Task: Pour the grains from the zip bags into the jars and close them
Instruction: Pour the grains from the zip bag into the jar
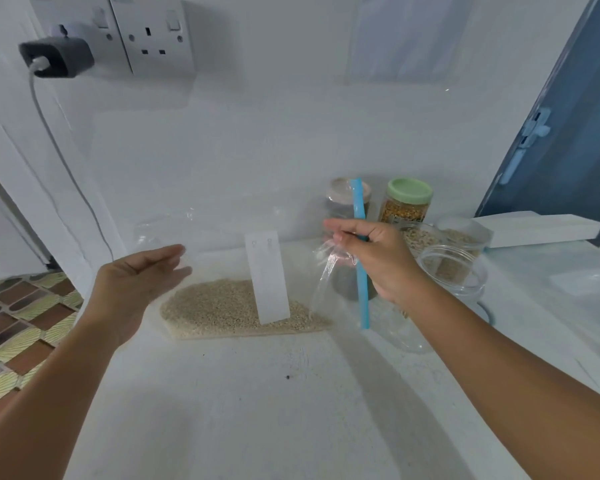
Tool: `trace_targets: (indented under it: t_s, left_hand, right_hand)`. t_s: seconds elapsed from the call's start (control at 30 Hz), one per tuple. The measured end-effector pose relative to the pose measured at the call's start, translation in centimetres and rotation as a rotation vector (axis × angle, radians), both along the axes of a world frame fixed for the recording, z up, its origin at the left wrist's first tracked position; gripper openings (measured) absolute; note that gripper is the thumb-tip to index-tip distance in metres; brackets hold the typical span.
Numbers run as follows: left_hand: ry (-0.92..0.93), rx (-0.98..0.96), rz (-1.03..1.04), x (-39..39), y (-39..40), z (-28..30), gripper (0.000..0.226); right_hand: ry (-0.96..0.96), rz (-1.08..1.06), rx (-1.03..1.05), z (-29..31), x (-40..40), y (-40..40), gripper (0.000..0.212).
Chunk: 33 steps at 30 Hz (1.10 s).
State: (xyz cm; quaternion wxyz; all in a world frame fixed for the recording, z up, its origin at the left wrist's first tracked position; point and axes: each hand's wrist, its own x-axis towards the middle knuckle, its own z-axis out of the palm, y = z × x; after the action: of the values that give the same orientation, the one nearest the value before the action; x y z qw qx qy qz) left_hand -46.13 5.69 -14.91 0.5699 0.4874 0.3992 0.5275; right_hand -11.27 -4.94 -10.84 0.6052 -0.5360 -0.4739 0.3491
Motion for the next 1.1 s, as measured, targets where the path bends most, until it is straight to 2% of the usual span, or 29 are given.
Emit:
trace_targets:
  t_s: [0.2,0.4,0.77,0.93,1.1]
  left_hand:
    - [0.001,0.063,0.068,-0.4,-0.3,3.1,0.021]
    - [0.024,0.195,0.167,-1.2,-1.3,7.7,0.024]
    - [0.068,0.315,0.167,0.3,-2.7,15.3,0.049]
    - [0.076,0.345,0.175,1.9,-3.3,17.7,0.045]
    - [0.092,0.349,0.17,3.8,-3.3,20.5,0.022]
  right_hand:
    - [0.073,0.03,0.046,1.9,-0.7,0.4,0.026]
    - [0.075,0.107,0.133,6.6,-0.3,1.5,0.023]
    - [0.102,0.154,0.193,12.1,2.4,1.7,0.022]
    - [0.125,0.153,0.22,14.0,3.9,1.0,0.022]
    - [0.14,0.163,0.251,15.8,5.9,0.1,0.023]
